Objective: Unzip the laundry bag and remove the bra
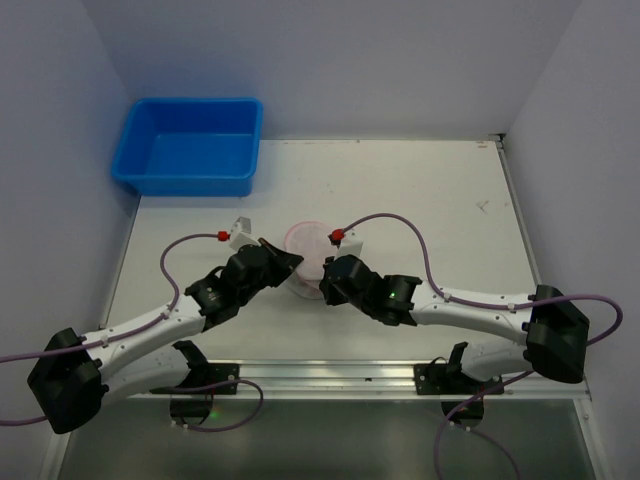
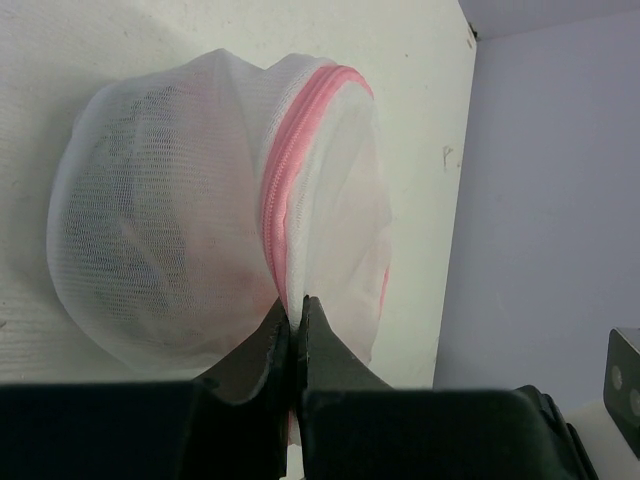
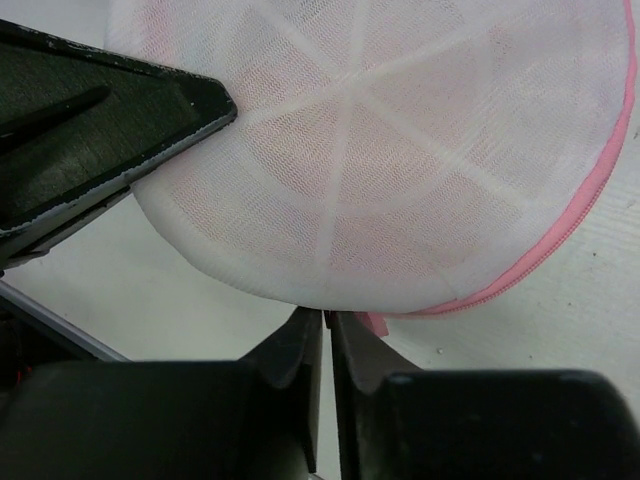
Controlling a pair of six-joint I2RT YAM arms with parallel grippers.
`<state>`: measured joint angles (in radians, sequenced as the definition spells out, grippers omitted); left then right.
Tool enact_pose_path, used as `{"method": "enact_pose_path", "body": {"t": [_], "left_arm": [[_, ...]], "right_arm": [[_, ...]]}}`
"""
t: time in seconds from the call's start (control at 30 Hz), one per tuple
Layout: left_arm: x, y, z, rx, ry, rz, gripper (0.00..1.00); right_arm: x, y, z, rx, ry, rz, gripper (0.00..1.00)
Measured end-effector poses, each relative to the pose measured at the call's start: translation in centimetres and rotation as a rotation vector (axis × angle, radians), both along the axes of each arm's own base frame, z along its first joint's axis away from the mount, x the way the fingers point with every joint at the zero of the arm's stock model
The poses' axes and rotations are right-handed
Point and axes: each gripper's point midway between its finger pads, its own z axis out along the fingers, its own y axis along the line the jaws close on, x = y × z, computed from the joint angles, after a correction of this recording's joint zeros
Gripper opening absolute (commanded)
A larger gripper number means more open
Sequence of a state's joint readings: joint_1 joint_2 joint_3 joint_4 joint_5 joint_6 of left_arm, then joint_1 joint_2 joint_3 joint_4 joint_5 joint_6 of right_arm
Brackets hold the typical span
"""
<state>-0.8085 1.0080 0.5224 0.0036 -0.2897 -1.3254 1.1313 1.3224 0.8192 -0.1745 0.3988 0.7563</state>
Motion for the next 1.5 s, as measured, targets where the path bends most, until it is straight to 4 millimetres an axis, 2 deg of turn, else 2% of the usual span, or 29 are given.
{"method": "enact_pose_path", "body": {"t": [0.1,0.23,0.37,0.53,0.67,0.77,0.83,0.87,0.9,0.93,1.03,1.07,1.1,1.17,1.27,1.37,1.5], "left_arm": [[0.0,0.2,-0.1,0.010,0.006,0.004,0.00],[0.0,0.6,-0.3,0.043,0.007,0.007,0.00],[-0.2,1.2,-0.7,0.093,0.001,0.001,0.00],[-0.4,1.5,-0.3,0.114,-0.025,-0.046,0.00],[-0.3,1.1,0.0,0.113,-0.074,-0.125,0.00],[0.3,1.0,-0.2,0.147,-0.111,-0.186,0.01],[1.1,0.9,-0.7,0.190,-0.106,-0.223,0.11],[1.8,0.7,-0.9,0.214,-0.104,-0.237,0.17],[2.6,0.5,-0.9,0.235,-0.102,-0.249,0.26],[3.5,0.2,-0.9,0.256,-0.102,-0.258,0.31],[6.3,-0.7,-0.3,0.287,-0.112,-0.273,0.67],[7.0,-0.9,-0.1,0.291,-0.114,-0.275,0.93],[7.6,-1.2,0.2,0.292,-0.120,-0.276,1.00],[8.2,-1.3,0.8,0.275,-0.114,-0.258,1.00],[7.7,-0.4,1.0,0.263,-0.095,-0.215,1.00],[5.8,2.0,0.8,0.255,-0.067,-0.144,1.00],[3.7,4.2,0.9,0.215,-0.061,-0.072,1.00]], "right_arm": [[-0.1,0.0,0.1,-0.001,-0.002,0.007,0.00],[-0.2,-0.4,0.6,0.005,-0.015,0.024,0.00],[0.0,-2.7,1.1,0.017,-0.039,0.028,0.00],[2.1,-6.9,1.5,0.050,-0.054,-0.018,0.00],[2.6,-7.7,2.2,0.079,-0.059,0.027,0.00],[2.3,-7.5,1.9,0.071,-0.046,0.083,0.00],[1.9,-7.2,1.5,0.068,-0.029,0.125,0.00],[1.8,-7.0,1.2,0.065,-0.016,0.143,0.00],[1.5,-6.7,0.8,0.063,-0.002,0.160,0.00],[1.2,-6.4,0.4,0.058,0.013,0.173,0.00],[0.4,-4.6,-0.1,0.052,0.053,0.230,0.00],[0.2,-3.7,-0.1,0.058,0.060,0.250,0.00],[0.0,-2.7,0.1,0.067,0.066,0.273,0.00],[0.1,-0.8,0.7,0.091,0.064,0.297,0.00],[1.1,1.6,1.5,0.126,0.055,0.304,0.00],[2.2,3.1,2.0,0.151,0.049,0.297,0.00],[2.8,4.3,2.1,0.172,0.051,0.299,0.00]]}}
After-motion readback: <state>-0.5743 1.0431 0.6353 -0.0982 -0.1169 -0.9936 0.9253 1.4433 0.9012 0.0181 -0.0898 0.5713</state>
